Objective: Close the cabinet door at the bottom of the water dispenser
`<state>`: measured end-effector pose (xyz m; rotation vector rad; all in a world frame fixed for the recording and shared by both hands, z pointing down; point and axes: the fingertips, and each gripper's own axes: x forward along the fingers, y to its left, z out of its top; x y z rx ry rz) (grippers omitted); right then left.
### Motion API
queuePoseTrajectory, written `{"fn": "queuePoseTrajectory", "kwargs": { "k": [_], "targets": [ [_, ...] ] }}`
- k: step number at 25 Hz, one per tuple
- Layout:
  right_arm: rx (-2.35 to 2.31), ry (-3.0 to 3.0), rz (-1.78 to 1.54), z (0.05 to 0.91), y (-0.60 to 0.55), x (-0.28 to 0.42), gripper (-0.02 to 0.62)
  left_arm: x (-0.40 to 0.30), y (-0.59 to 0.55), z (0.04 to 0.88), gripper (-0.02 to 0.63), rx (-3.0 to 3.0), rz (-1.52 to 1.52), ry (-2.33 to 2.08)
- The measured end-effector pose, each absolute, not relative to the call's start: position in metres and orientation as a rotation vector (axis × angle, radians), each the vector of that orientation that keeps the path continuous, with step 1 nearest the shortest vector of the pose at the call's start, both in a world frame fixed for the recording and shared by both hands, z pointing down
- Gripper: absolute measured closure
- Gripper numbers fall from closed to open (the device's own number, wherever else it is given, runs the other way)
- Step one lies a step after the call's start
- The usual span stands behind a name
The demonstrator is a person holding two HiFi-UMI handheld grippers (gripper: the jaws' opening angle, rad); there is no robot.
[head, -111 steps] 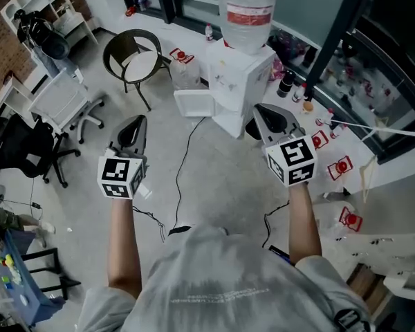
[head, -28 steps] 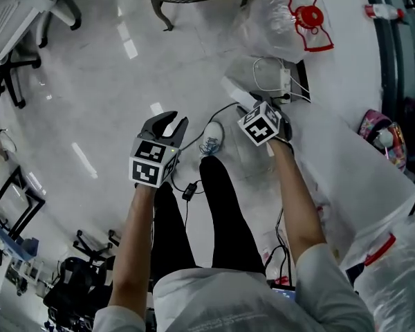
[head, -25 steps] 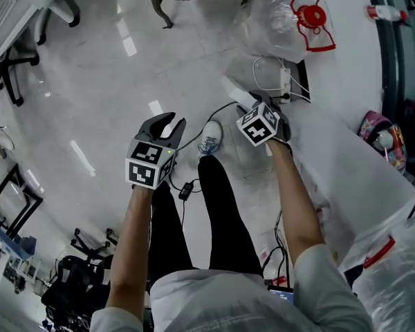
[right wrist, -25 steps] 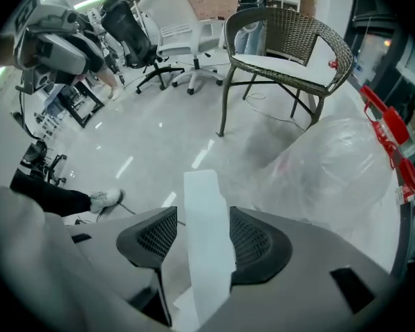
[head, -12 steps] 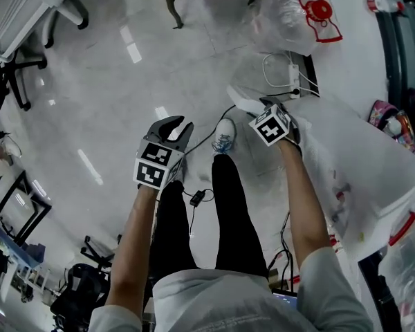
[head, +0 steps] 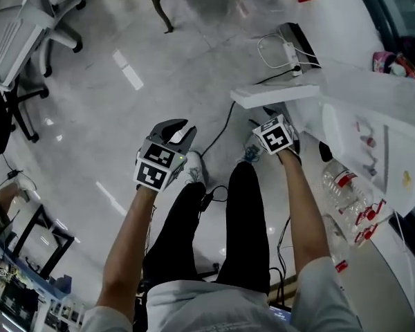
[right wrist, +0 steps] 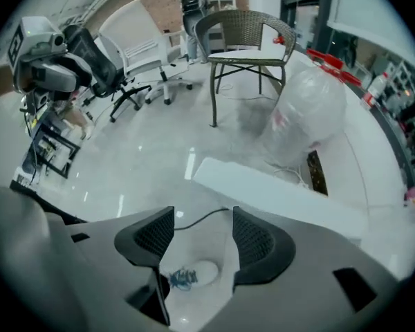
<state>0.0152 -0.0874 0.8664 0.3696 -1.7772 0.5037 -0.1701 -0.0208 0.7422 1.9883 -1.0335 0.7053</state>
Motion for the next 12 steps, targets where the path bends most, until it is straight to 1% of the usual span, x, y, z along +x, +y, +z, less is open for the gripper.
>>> {"fn": "queuePoseTrajectory", "kwargs": {
  "k": [2, 5, 8, 12],
  "targets": [
    [0.443, -1.787, 0.515, 0.870, -0.072, 0.024, 0.307, -0.163, -0.007, 0.748, 0.497, 1.998, 0.717, -1.018],
    [0.529, -1.855, 0.368, 0.865, -0.075, 0.025, 0.305, -0.147, 0.013, 0.758, 0.497, 1.975, 0.715, -1.029],
    [0.551, -1.944, 0.244, 0.854, -0.101, 0.007, 0.299, -0.127, 0.027, 0.764, 0.497, 1.954, 0.690, -1.043],
    [0.589, -1.995, 0.256, 0.854, -0.126, -0.018, 0.298, -0.105, 0.039, 0.760, 0.497, 1.953, 0.662, -1.066]
  ]
}}
